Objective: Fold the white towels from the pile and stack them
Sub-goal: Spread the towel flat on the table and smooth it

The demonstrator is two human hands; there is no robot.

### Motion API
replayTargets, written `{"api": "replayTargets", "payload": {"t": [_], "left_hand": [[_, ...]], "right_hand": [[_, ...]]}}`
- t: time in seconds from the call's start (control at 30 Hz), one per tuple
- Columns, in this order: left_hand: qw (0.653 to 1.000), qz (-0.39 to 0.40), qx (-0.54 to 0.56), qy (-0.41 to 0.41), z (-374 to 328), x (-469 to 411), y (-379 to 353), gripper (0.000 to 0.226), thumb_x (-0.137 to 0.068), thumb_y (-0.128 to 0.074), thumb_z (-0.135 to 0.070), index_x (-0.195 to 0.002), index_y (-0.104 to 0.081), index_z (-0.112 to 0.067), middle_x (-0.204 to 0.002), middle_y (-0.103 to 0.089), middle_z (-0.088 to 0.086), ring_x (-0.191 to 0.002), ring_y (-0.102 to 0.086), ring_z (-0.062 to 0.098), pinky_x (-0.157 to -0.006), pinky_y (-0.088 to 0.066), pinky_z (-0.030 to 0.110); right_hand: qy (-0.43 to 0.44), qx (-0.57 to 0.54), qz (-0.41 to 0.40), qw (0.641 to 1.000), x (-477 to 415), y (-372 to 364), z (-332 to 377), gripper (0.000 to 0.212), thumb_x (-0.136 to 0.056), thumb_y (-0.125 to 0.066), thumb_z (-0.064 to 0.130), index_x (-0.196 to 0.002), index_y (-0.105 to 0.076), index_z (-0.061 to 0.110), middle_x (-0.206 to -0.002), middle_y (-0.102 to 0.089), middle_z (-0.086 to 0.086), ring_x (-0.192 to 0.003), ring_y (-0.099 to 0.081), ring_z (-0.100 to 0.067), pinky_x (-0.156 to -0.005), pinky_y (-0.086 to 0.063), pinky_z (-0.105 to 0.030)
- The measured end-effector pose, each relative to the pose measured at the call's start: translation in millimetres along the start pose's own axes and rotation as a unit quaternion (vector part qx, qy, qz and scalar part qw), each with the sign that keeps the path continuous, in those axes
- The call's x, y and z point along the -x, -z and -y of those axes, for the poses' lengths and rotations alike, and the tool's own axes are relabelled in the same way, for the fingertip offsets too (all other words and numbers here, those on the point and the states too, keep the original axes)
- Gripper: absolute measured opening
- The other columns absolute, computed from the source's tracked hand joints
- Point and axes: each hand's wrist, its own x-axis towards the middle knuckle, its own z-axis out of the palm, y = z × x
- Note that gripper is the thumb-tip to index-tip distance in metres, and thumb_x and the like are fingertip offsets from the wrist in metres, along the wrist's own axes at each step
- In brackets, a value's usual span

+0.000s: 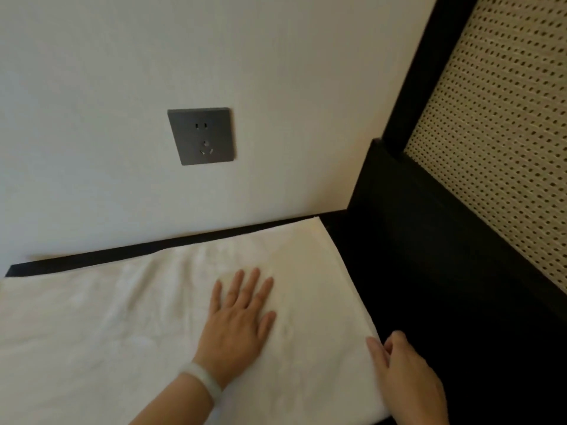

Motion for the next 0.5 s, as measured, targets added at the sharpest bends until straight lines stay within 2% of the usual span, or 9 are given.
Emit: {"api": "replayTargets", "payload": {"t": [0.1,0.17,0.27,0.33,0.4,0.43,0.47,0.5], "left_hand": [[1.000,0.000,0.010,-0.002,-1,1,2,0.065,-0.094,-0.010,-0.058,-0.154,-0.017,-0.037,-0.163,-0.011,-0.008,-0.151,-0.008,0.021,-0.121,-0.008,0.051],[1.000,0.006,0.009,-0.003,-1,1,2,0.066,-0.093,-0.007,-0.058,-0.155,-0.014,-0.038,-0.163,-0.007,-0.009,-0.151,-0.005,0.021,-0.121,-0.005,0.050],[1.000,0.008,-0.009,0.007,-1,-1,-2,0.067,-0.090,0.003,-0.059,-0.155,0.000,-0.041,-0.163,0.005,-0.011,-0.151,0.007,0.018,-0.121,0.003,0.048],[1.000,0.011,-0.007,0.008,-2,-2,-3,0.067,-0.090,0.002,-0.059,-0.155,-0.001,-0.040,-0.163,0.004,-0.010,-0.151,0.006,0.018,-0.121,0.003,0.048],[1.000,0.010,-0.008,0.007,-1,-2,-4,0.067,-0.091,0.002,-0.058,-0.155,-0.001,-0.039,-0.164,0.005,-0.009,-0.151,0.007,0.019,-0.121,0.004,0.048],[1.000,0.009,-0.010,0.009,-1,-2,-4,0.067,-0.091,0.004,-0.058,-0.155,0.002,-0.039,-0.163,0.007,-0.009,-0.151,0.009,0.019,-0.121,0.005,0.048],[1.000,0.009,-0.012,0.010,0,-2,-4,0.066,-0.091,0.005,-0.058,-0.154,0.006,-0.040,-0.163,0.011,-0.010,-0.150,0.012,0.018,-0.120,0.008,0.047],[1.000,0.012,-0.015,0.006,0,-3,-3,0.065,-0.091,0.007,-0.058,-0.153,0.010,-0.040,-0.162,0.016,-0.010,-0.150,0.016,0.018,-0.120,0.010,0.047]], "right_hand": [[0.029,0.001,-0.040,0.999,5,-2,-10,0.034,-0.098,-0.027,0.061,-0.085,-0.029,0.029,-0.070,-0.050,0.013,-0.053,-0.043,0.002,-0.046,-0.029,-0.021],[0.042,0.005,-0.067,0.997,3,-1,-21,0.033,-0.098,-0.026,0.059,-0.083,-0.028,0.030,-0.068,-0.053,0.012,-0.053,-0.048,0.001,-0.047,-0.037,-0.022],[0.058,0.021,-0.090,0.994,-1,1,-31,0.028,-0.100,-0.028,0.056,-0.083,-0.031,0.033,-0.072,-0.056,0.012,-0.060,-0.054,0.000,-0.057,-0.050,-0.022],[0.098,0.045,-0.141,0.984,-1,2,-23,0.019,-0.100,-0.040,0.049,-0.091,-0.042,0.032,-0.085,-0.058,0.012,-0.074,-0.054,-0.003,-0.069,-0.051,-0.024],[0.186,0.035,-0.206,0.960,2,-5,-1,0.015,-0.096,-0.058,0.032,-0.105,-0.062,0.021,-0.102,-0.066,-0.001,-0.090,-0.061,-0.018,-0.080,-0.053,-0.035],[0.239,0.015,-0.222,0.945,6,-9,13,0.021,-0.092,-0.063,0.023,-0.110,-0.068,0.014,-0.111,-0.069,-0.008,-0.099,-0.065,-0.027,-0.085,-0.053,-0.040],[0.305,0.014,-0.212,0.929,10,-14,27,0.033,-0.089,-0.064,0.021,-0.119,-0.069,0.010,-0.123,-0.067,-0.013,-0.111,-0.065,-0.032,-0.095,-0.049,-0.043],[0.358,0.034,-0.155,0.920,15,-20,37,0.046,-0.090,-0.059,0.028,-0.134,-0.061,0.013,-0.141,-0.056,-0.012,-0.128,-0.055,-0.030,-0.107,-0.038,-0.042]]}}
